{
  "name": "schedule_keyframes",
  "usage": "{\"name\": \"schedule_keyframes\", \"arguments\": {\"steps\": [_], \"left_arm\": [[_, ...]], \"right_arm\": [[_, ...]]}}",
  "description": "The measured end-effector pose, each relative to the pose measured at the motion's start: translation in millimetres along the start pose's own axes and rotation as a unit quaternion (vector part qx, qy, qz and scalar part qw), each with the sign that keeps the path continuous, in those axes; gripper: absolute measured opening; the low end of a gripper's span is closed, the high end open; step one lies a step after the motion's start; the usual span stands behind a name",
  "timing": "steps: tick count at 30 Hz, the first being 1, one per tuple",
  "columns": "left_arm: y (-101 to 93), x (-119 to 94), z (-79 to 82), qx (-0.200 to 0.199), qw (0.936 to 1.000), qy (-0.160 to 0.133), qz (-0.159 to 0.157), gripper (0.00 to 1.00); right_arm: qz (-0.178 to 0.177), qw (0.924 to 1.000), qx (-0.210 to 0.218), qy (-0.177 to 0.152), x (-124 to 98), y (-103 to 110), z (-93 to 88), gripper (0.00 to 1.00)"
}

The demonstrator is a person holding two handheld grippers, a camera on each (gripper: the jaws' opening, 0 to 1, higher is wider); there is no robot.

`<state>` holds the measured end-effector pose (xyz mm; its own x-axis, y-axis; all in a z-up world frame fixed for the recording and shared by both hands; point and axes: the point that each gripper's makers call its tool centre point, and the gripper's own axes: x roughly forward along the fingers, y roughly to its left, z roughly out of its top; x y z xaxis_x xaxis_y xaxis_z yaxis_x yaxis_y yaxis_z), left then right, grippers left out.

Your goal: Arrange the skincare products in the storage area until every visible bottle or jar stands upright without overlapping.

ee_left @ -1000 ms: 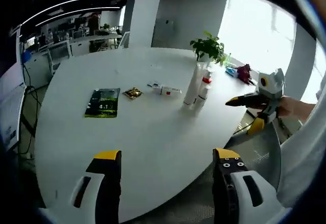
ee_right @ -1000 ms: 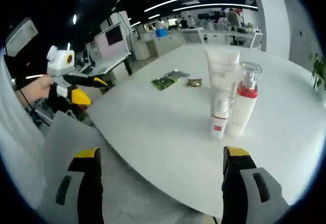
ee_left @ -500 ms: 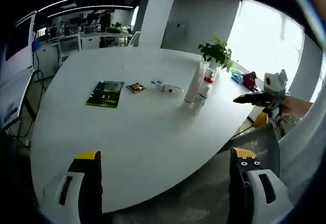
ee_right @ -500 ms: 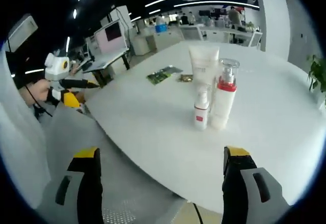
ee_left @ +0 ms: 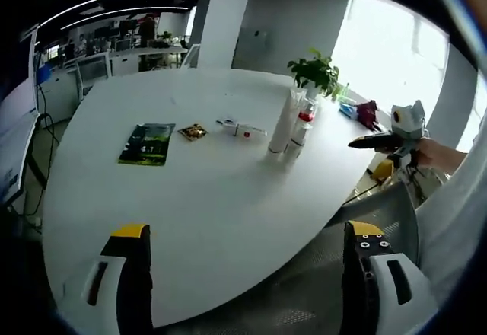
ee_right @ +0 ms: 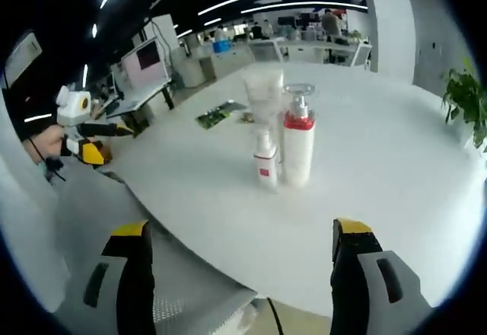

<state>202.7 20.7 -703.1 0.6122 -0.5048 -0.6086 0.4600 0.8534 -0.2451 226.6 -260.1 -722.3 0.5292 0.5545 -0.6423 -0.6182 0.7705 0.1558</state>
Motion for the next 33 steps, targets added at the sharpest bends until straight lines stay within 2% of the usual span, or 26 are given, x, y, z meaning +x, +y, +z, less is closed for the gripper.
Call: {"name": "schedule_keyframes", "arguments": {"steps": [4,7,11,13,18,21,23,26,29,33], "left_arm": [[0.6,4,-2.2,-0.005,1.0,0.003,-0.006,0.99],[1.0,5,5.6,-0.015,0.9995,-0.025,-0.008,0.95],[1.8,5,10.1,-0.016,0.9988,-0.046,-0.003,0.99],[7.4,4,10.6,-0.02,0.9985,-0.052,0.003,0.99],[17.4,5,8.5,-0.033,0.9979,-0.055,0.009,0.99],[18.3,9,6.0,-0.043,0.9979,-0.048,0.006,0.99],[20.6,11,5.7,-0.047,0.9977,-0.048,0.005,0.99],[24.7,13,11.3,-0.053,0.9965,-0.064,0.0,0.99],[29.1,15,17.8,-0.056,0.9956,-0.075,0.004,0.99],[36.4,15,20.7,-0.063,0.9951,-0.075,0.01,0.99]], "right_arm": [[-0.022,0.9995,0.002,0.024,-2,-21,-5.8,0.96],[-0.04,0.9984,-0.007,0.041,-2,-36,-4.3,0.96],[-0.049,0.9977,-0.01,0.047,-4,-51,6.8,0.95],[-0.047,0.9985,0.002,0.029,-4,-55,21.4,0.95],[-0.029,0.999,0.013,0.031,0,-57,53.9,0.93],[-0.009,0.9997,0.025,0.003,8,-52,88.8,0.92],[0.001,0.9994,0.032,-0.011,13,-50,105.5,0.92],[0.019,0.9985,0.042,-0.029,26,-46,133.6,0.91],[0.024,0.9983,0.039,-0.035,35,-50,152.3,0.89],[0.024,0.9974,0.019,-0.065,41,-49,188.5,0.89]]}}
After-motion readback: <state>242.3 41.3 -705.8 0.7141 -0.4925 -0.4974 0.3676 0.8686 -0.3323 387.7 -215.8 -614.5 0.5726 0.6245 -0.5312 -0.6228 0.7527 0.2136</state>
